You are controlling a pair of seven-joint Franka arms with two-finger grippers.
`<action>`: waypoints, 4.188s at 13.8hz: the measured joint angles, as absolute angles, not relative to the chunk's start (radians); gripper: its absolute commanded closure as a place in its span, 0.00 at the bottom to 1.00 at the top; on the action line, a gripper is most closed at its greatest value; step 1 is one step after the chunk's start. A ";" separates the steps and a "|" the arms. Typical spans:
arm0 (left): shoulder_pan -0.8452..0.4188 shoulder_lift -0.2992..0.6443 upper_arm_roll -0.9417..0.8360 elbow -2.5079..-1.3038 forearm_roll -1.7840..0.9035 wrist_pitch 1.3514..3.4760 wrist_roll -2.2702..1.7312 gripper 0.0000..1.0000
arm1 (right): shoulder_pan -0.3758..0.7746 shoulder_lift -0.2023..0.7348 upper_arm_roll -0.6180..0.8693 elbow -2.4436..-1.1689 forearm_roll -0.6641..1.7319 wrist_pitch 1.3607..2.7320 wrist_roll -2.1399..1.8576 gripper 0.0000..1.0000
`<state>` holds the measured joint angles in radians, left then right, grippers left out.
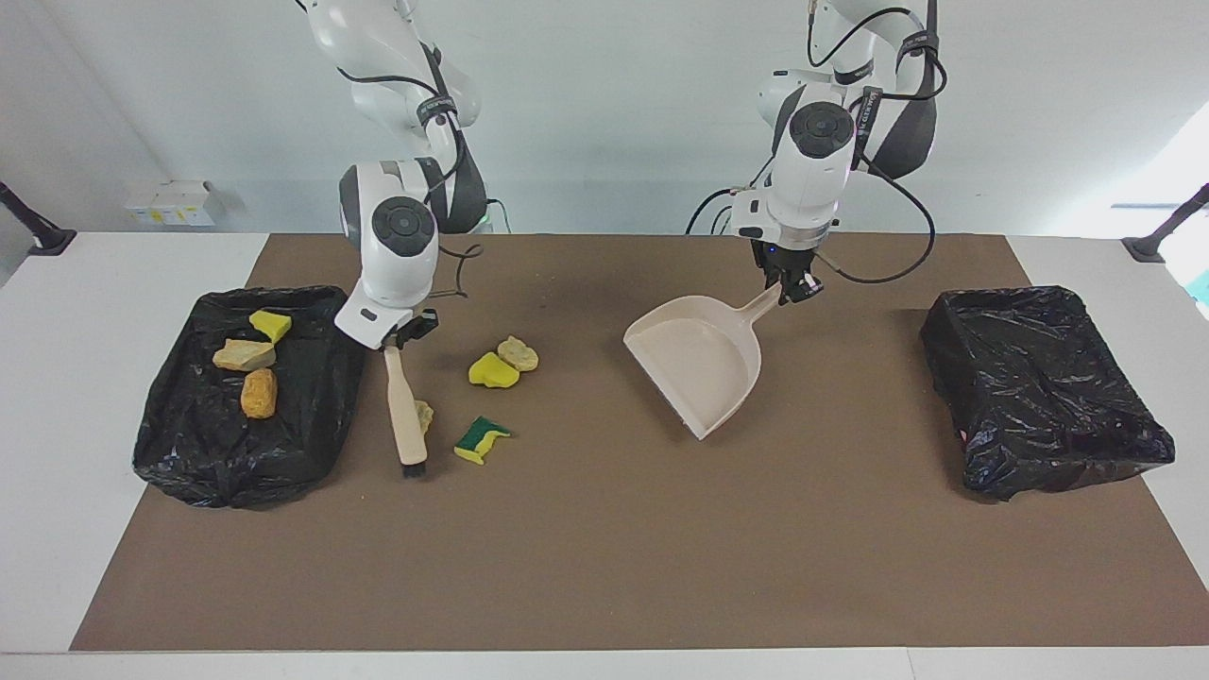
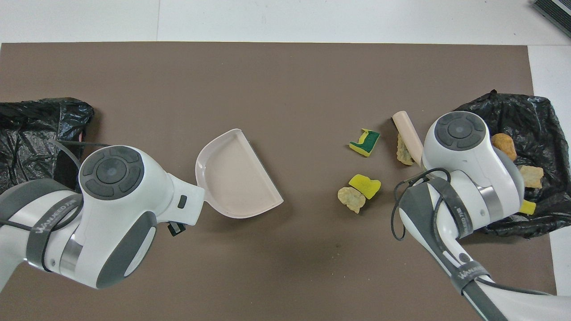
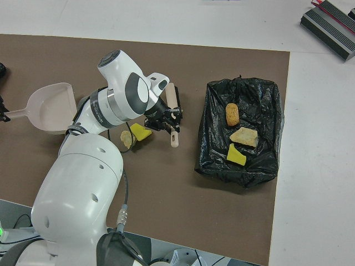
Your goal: Sweep and dump trash in bin
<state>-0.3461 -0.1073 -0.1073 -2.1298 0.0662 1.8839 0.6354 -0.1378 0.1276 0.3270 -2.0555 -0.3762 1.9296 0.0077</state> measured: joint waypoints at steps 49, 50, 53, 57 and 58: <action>-0.451 -0.106 -0.110 -2.311 0.067 2.107 0.632 1.00 | 0.277 0.163 0.333 -2.103 0.276 2.111 0.371 1.00; -0.451 -0.106 -0.110 -2.311 0.067 2.107 0.632 1.00 | 0.304 0.179 0.333 -2.089 0.298 2.130 0.363 1.00; -0.451 -0.105 -0.109 -2.311 0.067 2.107 0.631 1.00 | 0.326 0.188 0.332 -2.076 0.337 2.134 0.323 1.00; -0.451 -0.105 -0.109 -2.311 0.066 2.107 0.600 1.00 | 0.283 0.134 0.323 -2.044 0.340 1.988 0.318 1.00; -0.451 -0.105 -0.109 -2.311 0.066 2.107 0.591 1.00 | 0.259 0.098 0.321 -2.038 0.340 1.928 0.318 1.00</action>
<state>-0.4514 -0.1048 -0.1090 -2.3112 0.0665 2.1074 0.5912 0.2592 0.0985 0.3211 -2.0380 0.3401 1.9284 0.3180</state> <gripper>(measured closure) 0.687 0.744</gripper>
